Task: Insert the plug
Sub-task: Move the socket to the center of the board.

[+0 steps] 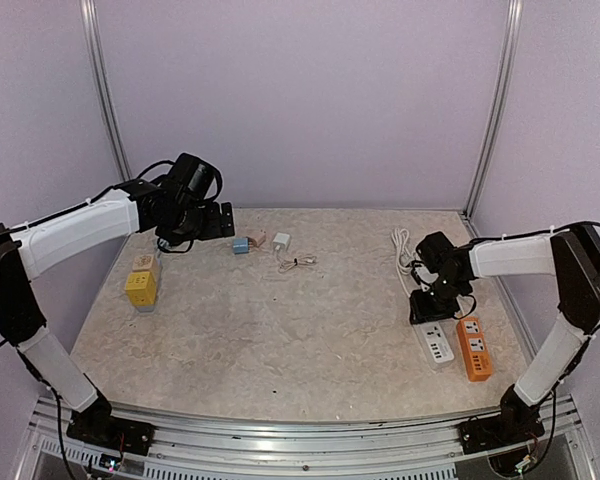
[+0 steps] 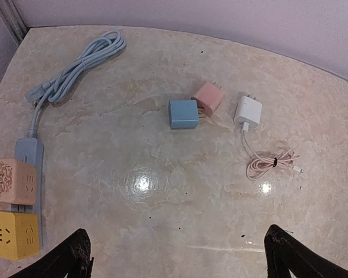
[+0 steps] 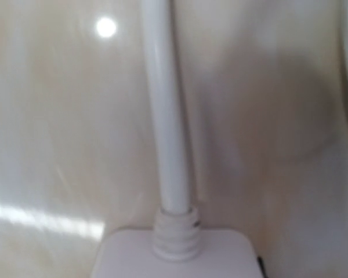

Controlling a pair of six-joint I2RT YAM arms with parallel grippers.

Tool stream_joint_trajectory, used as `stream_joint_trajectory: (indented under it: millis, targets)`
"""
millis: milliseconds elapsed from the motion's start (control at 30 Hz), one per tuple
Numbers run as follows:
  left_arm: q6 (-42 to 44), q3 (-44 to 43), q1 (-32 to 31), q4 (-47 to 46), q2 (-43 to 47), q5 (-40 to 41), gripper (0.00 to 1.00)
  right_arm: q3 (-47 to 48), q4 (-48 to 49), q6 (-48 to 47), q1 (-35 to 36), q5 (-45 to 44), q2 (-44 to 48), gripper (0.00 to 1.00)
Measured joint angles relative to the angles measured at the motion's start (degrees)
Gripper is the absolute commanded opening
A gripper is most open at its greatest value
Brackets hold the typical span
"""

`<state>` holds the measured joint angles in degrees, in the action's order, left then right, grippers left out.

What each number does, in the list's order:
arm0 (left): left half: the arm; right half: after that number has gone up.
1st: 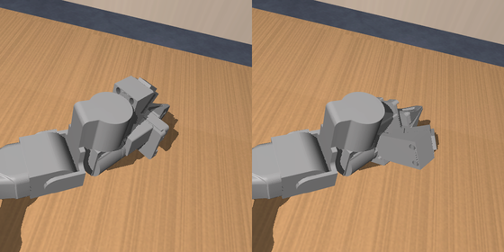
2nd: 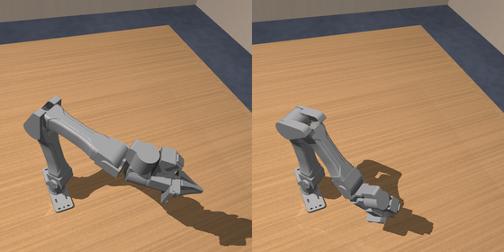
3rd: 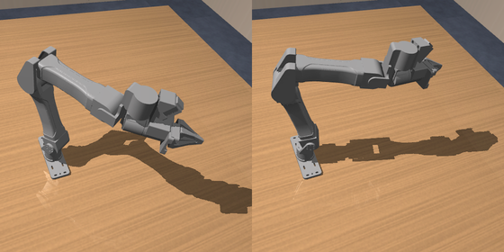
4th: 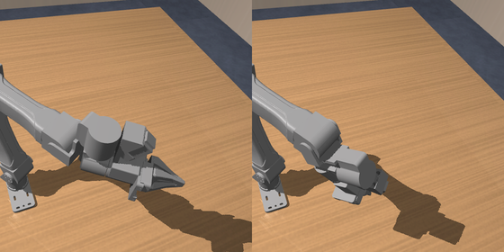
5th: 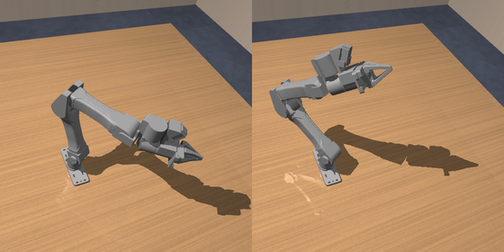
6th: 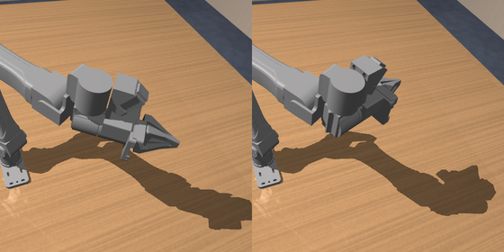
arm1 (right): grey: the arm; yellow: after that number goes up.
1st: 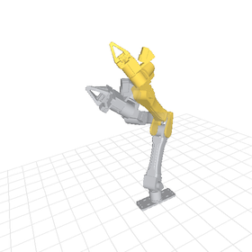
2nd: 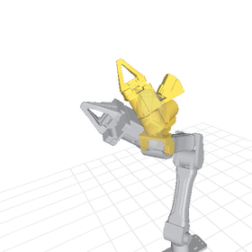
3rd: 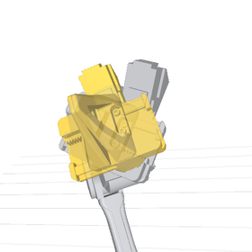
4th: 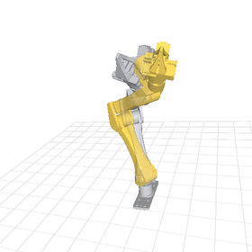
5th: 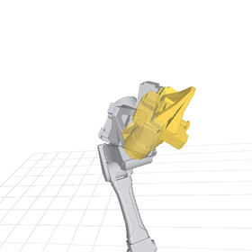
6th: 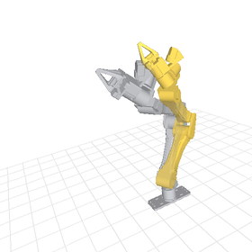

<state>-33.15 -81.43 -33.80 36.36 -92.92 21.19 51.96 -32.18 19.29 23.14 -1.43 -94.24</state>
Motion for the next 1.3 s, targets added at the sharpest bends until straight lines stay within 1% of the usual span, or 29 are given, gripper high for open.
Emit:
stream_joint_trajectory:
  millis: [167,333,500,533,567,700,767,867,933,1167,1300]
  targets:
    - [-0.7,1.4,-0.4,-0.1,2.1,0.2,0.99,10.5,-0.6,0.1,0.5,0.2,-8.9,0.22]
    - [-1.6,1.5,-1.9,0.1,3.1,0.7,0.99,25.0,-2.7,1.0,1.1,0.3,-19.6,0.23]
    - [-3.0,3.1,-3.1,0.1,3.5,0.9,0.99,41.5,-6.3,3.0,3.7,0.0,-30.2,0.25]
    - [-3.3,3.5,-3.3,0.2,3.5,1.1,0.99,44.5,-6.8,3.6,4.5,-0.1,-32.0,0.28]
    - [-3.5,3.8,-3.3,0.3,3.5,1.2,0.99,47.4,-7.0,4.4,5.5,-0.1,-33.7,0.32]
    - [-4.2,4.2,-3.8,0.8,3.5,1.8,0.99,53.8,-6.8,6.9,8.8,0.0,-37.2,0.57]
    - [-4.3,4.2,-4.0,1.0,3.5,1.8,0.99,54.1,-5.7,7.8,9.9,0.5,-37.4,0.62]
    - [-4.4,4.5,-4.2,1.2,3.6,2.0,0.99,50.9,-2.5,8.5,11.0,1.3,-36.9,0.66]
    - [-4.4,4.8,-4.2,1.2,3.6,2.1,0.99,45.9,0.7,8.6,11.4,2.1,-34.1,0.68]
    - [-4.6,5.1,-4.2,1.0,3.5,2.2,0.99,28.3,7.0,8.9,12.0,4.3,-23.2,0.7]
    - [-4.5,4.8,-3.7,0.3,1.4,1.9,0.99,22.0,9.6,9.0,13.7,7.0,-18.8,0.72]
